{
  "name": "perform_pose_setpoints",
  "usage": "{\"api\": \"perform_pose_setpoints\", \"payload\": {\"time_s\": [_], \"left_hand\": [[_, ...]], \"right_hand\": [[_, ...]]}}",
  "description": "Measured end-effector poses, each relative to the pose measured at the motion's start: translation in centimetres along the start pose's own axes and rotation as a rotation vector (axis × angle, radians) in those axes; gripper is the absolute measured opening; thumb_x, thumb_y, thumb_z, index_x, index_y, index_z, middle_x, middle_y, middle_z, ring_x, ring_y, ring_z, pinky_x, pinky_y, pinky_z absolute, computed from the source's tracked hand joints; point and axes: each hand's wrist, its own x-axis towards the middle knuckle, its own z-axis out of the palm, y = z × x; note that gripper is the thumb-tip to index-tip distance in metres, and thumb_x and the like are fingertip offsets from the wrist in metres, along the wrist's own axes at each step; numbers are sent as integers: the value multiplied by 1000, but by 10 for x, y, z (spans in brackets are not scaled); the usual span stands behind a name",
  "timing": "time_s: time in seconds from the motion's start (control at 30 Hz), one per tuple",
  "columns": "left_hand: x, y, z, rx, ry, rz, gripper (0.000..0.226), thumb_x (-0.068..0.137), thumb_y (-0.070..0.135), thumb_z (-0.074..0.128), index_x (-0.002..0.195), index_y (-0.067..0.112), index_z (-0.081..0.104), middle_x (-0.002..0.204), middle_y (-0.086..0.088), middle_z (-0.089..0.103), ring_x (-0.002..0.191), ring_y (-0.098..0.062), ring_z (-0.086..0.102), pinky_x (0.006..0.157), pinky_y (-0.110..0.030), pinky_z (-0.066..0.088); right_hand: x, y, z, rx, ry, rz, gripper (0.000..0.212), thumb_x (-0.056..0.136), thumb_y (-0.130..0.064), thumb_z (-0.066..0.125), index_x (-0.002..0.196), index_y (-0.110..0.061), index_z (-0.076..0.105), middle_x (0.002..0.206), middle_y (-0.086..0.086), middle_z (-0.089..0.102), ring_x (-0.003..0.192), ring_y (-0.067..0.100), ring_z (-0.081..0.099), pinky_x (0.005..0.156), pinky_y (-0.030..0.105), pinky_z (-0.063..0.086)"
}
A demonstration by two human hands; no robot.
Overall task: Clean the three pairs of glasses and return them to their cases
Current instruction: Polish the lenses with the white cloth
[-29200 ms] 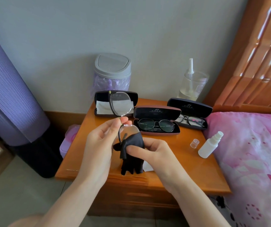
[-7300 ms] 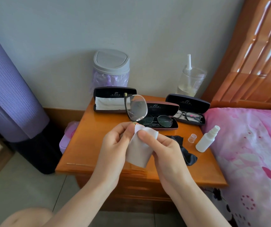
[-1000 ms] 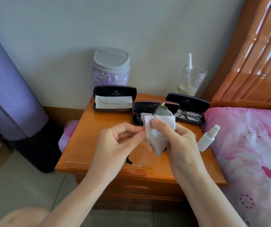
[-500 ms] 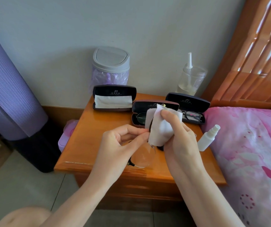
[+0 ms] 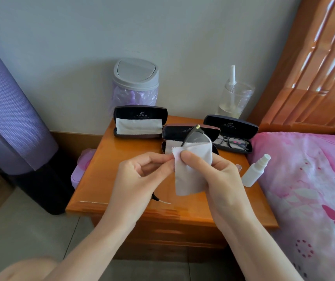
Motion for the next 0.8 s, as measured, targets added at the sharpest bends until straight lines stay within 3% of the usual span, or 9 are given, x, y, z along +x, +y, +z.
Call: {"api": "perform_pose_setpoints", "payload": {"time_s": [0.17, 0.27, 0.47, 0.63, 0.8], "left_hand": [[0, 0, 2, 17, -41, -2, 17, 69, 27, 68, 83, 20, 73, 78, 12, 75, 79, 3, 68, 64, -4, 47], [-1, -1, 3, 28, -43, -4, 17, 68, 28, 67, 83, 21, 73, 78, 12, 75, 78, 3, 68, 64, -4, 47], [0, -3, 0, 15, 17, -6, 16, 68, 28, 67, 82, 23, 73, 75, 13, 74, 78, 3, 68, 61, -4, 47], [0, -3, -1, 3, 30, -3, 13, 71, 25, 68, 83, 22, 73, 76, 11, 75, 78, 3, 68, 62, -5, 47], [0, -7, -2, 75, 28, -4, 10, 79, 15, 68, 80, 24, 71, 72, 13, 74, 74, 2, 68, 58, -6, 47]], "right_hand": [[8, -5, -3, 117, 57, 16, 40, 73, -35, 69, 97, -4, 73, 94, 11, 71, 88, 20, 66, 68, 27, 54], [11, -9, -5, 208, 74, 34, 45, 75, -37, 67, 103, -2, 70, 100, 14, 70, 91, 24, 67, 67, 25, 55], [8, 1, -2, 100, 43, -27, 41, 88, -38, 56, 95, -1, 73, 101, 11, 72, 103, 24, 63, 85, 30, 51], [3, 6, -2, 27, -26, 1, 40, 76, -40, 63, 98, -8, 73, 99, 7, 72, 96, 17, 64, 77, 27, 51], [2, 5, 0, -21, -49, 12, 37, 66, -36, 70, 92, -10, 74, 80, -6, 73, 74, 2, 65, 61, 12, 49]]}}
